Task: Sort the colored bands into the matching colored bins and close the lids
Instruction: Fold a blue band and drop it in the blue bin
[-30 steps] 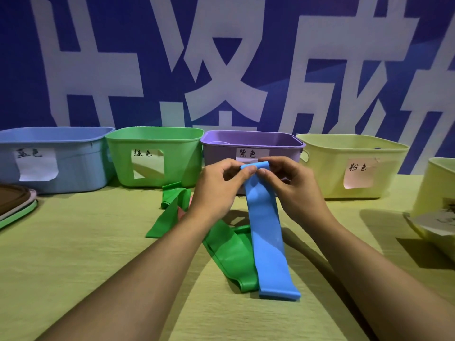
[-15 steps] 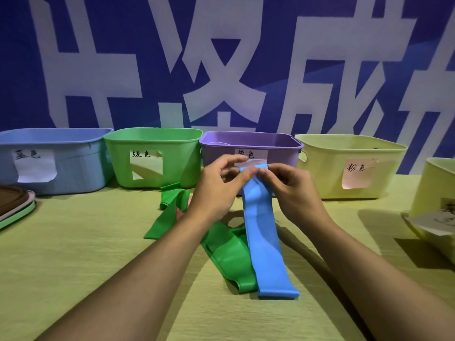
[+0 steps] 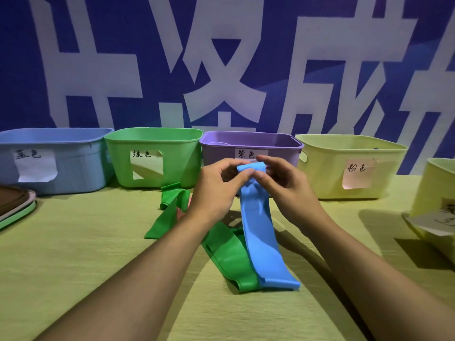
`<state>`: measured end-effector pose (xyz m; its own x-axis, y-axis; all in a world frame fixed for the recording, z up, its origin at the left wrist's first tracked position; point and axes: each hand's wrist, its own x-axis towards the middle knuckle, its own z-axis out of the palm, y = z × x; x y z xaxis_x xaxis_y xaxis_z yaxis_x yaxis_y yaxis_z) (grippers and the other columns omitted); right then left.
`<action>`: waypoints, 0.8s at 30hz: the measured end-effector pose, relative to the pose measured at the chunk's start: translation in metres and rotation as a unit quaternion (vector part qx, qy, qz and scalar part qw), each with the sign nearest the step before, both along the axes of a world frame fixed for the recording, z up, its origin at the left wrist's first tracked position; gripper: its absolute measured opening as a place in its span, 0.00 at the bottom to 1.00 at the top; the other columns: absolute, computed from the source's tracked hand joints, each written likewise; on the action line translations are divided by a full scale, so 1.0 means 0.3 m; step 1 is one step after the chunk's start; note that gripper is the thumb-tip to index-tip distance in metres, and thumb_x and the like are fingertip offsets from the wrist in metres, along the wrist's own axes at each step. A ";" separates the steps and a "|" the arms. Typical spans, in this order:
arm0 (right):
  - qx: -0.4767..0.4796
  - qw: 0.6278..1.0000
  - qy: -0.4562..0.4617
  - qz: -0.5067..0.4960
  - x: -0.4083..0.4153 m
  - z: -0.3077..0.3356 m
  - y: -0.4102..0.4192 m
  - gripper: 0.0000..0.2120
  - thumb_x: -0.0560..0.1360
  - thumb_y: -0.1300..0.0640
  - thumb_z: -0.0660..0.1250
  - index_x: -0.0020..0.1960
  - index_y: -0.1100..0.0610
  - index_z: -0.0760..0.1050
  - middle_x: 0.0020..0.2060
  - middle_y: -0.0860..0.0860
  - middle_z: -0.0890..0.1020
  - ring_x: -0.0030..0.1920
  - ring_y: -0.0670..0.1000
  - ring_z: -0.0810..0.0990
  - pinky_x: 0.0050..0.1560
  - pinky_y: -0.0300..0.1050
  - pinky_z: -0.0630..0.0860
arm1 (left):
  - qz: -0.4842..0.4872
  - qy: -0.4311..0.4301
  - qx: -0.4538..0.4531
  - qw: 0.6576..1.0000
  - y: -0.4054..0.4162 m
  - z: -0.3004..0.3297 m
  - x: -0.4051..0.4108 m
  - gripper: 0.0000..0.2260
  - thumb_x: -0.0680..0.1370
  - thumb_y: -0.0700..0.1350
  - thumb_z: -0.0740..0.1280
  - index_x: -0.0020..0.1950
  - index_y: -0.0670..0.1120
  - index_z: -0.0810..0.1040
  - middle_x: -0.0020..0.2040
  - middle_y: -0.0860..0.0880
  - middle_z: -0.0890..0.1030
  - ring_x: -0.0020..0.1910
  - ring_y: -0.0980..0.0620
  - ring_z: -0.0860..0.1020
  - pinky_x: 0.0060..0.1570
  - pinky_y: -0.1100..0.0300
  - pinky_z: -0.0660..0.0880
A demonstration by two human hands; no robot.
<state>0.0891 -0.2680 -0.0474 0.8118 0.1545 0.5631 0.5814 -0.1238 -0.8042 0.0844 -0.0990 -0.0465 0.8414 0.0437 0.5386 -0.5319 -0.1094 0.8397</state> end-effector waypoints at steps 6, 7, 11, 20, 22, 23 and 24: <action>-0.040 0.999 -0.028 -0.023 0.013 -0.008 -0.001 0.18 0.79 0.57 0.72 0.68 0.51 0.78 0.50 0.53 0.85 0.52 0.56 0.83 0.56 0.55 0.81 | 0.001 0.011 -0.017 1.000 0.002 0.001 0.004 0.06 0.78 0.41 0.74 0.53 0.50 0.85 0.47 0.49 0.88 0.49 0.49 0.87 0.54 0.44 0.83; -0.044 0.998 -0.029 -0.028 0.015 -0.007 -0.002 0.17 0.79 0.57 0.71 0.67 0.51 0.78 0.50 0.52 0.85 0.52 0.56 0.83 0.56 0.55 0.81 | 0.002 0.011 -0.016 1.000 0.004 0.000 0.007 0.06 0.78 0.41 0.74 0.54 0.49 0.85 0.47 0.49 0.88 0.50 0.49 0.87 0.54 0.43 0.83; -0.046 0.998 -0.033 -0.041 0.015 0.002 -0.003 0.14 0.78 0.58 0.72 0.63 0.54 0.80 0.50 0.50 0.86 0.51 0.53 0.84 0.55 0.52 0.82 | -0.007 0.014 -0.019 1.000 0.001 -0.003 0.013 0.05 0.78 0.42 0.74 0.51 0.51 0.84 0.47 0.49 0.88 0.50 0.49 0.86 0.56 0.42 0.83; -0.024 0.999 -0.030 -0.039 0.005 0.008 -0.003 0.09 0.77 0.58 0.73 0.56 0.52 0.81 0.47 0.48 0.86 0.49 0.51 0.84 0.50 0.44 0.82 | -0.038 0.041 -0.030 0.998 -0.006 -0.001 0.011 0.03 0.81 0.43 0.71 0.52 0.48 0.85 0.48 0.46 0.88 0.50 0.49 0.86 0.57 0.44 0.82; -0.013 0.999 -0.032 -0.029 0.005 0.007 -0.004 0.10 0.77 0.57 0.73 0.58 0.52 0.80 0.48 0.49 0.86 0.50 0.52 0.84 0.51 0.44 0.83 | -0.056 0.052 -0.044 0.996 -0.013 0.004 0.002 0.05 0.82 0.44 0.69 0.53 0.47 0.84 0.51 0.43 0.87 0.51 0.46 0.85 0.57 0.45 0.82; -0.008 0.999 -0.032 -0.026 0.003 0.008 -0.004 0.11 0.77 0.57 0.73 0.59 0.52 0.80 0.48 0.49 0.85 0.50 0.52 0.83 0.51 0.44 0.82 | -0.067 0.061 -0.055 0.994 -0.015 0.006 -0.002 0.06 0.82 0.44 0.68 0.53 0.47 0.84 0.52 0.41 0.87 0.53 0.43 0.85 0.56 0.47 0.83; -0.003 0.999 -0.030 -0.022 0.001 0.011 -0.005 0.13 0.77 0.57 0.73 0.61 0.51 0.79 0.48 0.49 0.85 0.50 0.50 0.83 0.51 0.43 0.82 | -0.076 0.069 -0.064 0.993 -0.016 0.008 -0.005 0.06 0.83 0.45 0.67 0.54 0.47 0.84 0.53 0.40 0.86 0.54 0.41 0.85 0.55 0.49 0.83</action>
<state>0.0893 -0.2694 -0.0442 0.7825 0.1228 0.6104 0.6226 -0.1560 -0.7668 0.0828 -0.1039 -0.0442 0.9093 -0.0287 0.4151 -0.4121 0.0760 0.9080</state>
